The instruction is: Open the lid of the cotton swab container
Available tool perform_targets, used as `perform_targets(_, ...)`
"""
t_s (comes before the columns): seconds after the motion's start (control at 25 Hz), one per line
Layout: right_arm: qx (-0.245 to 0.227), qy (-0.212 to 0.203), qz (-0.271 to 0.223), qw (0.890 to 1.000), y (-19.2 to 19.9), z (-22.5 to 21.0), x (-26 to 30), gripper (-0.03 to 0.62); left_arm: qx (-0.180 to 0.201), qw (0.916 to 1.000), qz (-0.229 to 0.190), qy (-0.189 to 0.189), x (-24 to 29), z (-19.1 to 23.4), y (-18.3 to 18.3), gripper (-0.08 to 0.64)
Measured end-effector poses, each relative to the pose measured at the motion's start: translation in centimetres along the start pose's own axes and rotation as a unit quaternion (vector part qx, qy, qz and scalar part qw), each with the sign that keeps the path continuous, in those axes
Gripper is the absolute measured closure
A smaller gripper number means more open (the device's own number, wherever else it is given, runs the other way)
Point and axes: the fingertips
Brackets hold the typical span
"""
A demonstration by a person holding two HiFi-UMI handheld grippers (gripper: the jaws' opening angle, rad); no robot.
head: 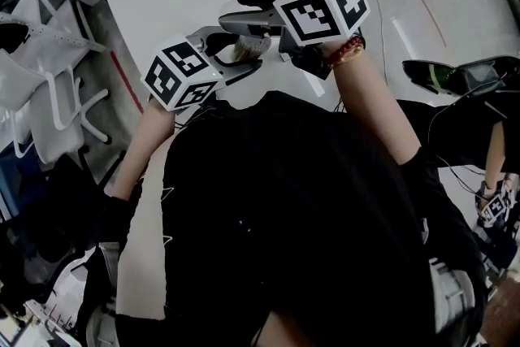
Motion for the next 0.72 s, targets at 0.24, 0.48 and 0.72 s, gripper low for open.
perform_targets(0.24, -0.004, 0.017, -0.041, 0.999, -1.6, -0.2, -1.4, 0.335, -0.003, 1.0, -0.001, 0.0, 0.1, 0.0, 0.0, 0.301)
perform_targets(0.48, 0.006, 0.028, -0.105, 0.994, -3.6, -0.1, -4.0, 0.348, -0.024, 0.9992, -0.026, -0.019, -0.9, 0.9, -0.5, 0.301)
perform_targets(0.72, 0.033, 0.041, -0.196, 0.979, -4.9, -0.5, -7.3, 0.425, -0.078, 0.9893, -0.113, -0.049, -3.3, 2.7, -2.6, 0.299)
Point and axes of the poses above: the fingertips, and each gripper's own axes: x forward along the fingers, z to its left, y out of its underside, and after that the axes turned 10 degrees about z, right-handed
